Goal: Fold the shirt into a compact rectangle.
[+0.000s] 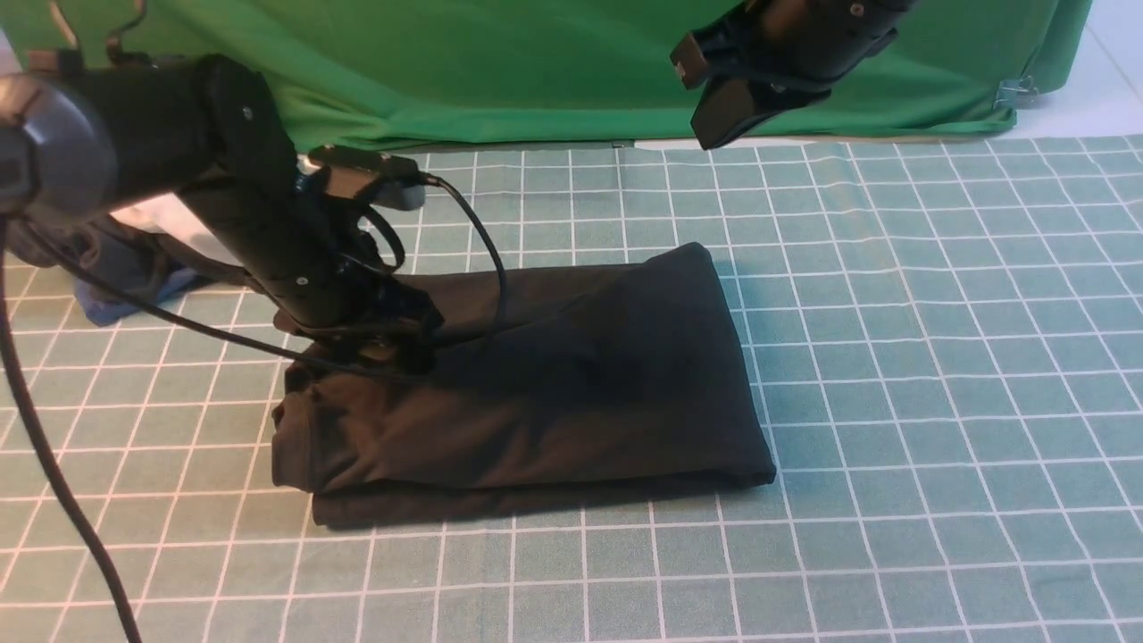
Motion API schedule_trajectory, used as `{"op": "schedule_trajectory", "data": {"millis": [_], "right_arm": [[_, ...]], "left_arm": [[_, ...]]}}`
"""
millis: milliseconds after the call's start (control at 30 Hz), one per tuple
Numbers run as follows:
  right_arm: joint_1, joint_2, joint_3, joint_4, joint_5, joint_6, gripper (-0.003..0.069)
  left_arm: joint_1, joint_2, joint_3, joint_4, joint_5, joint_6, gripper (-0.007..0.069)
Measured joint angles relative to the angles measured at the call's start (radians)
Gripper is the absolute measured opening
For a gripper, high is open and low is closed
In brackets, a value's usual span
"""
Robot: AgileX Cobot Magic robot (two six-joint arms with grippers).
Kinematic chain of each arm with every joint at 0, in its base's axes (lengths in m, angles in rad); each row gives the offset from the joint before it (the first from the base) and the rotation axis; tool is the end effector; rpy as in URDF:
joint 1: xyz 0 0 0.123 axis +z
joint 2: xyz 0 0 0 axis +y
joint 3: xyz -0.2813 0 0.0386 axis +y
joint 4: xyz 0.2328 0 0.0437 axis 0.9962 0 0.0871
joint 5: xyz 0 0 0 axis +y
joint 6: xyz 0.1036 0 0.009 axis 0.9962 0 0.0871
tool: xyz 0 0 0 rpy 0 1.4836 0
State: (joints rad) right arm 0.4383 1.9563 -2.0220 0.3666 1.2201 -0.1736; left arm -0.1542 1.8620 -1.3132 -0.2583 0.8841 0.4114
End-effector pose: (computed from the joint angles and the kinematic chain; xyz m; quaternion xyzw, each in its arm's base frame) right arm 0.3655 0.2100 0.3433 -0.2697 0.9134 0.2121 0.2189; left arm 0.3560 -0.0761 0.1982 0.2078 0.9658 -0.0930 0.1243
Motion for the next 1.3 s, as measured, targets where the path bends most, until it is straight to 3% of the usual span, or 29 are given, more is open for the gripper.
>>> {"op": "schedule_trajectory", "data": {"millis": [100,200,300,333,367,500,733,1300], "right_arm": [[0.000,0.000,0.000,0.000,0.000,-0.007,0.0022],[0.000,0.000,0.000,0.000,0.000,-0.014,0.0022],[0.000,0.000,0.000,0.000,0.000,-0.016,0.0022],[0.000,0.000,0.000,0.000,0.000,-0.016,0.0022],[0.000,0.000,0.000,0.000,-0.001,-0.016,0.0022],[0.000,0.000,0.000,0.001,-0.009,-0.017,0.0022],[0.000,0.000,0.000,0.001,-0.012,-0.018,0.0025],[0.000,0.019,0.008,0.007,-0.034,-0.019,0.0028]], "left_arm": [[-0.011,0.019,-0.001,0.005,-0.012,0.011,0.0498],[-0.012,0.042,-0.001,0.014,-0.010,0.012,0.0456],[-0.013,0.044,-0.001,0.014,0.002,0.013,0.0350],[-0.013,0.044,-0.001,0.015,0.010,0.015,0.0227],[-0.013,0.044,-0.001,0.016,0.014,0.015,0.0167],[-0.013,0.044,-0.002,0.018,0.036,0.016,0.0029],[-0.014,-0.003,-0.002,0.042,0.052,0.016,0.0013],[-0.015,0.007,-0.002,0.156,-0.089,0.019,0.0021]]}}
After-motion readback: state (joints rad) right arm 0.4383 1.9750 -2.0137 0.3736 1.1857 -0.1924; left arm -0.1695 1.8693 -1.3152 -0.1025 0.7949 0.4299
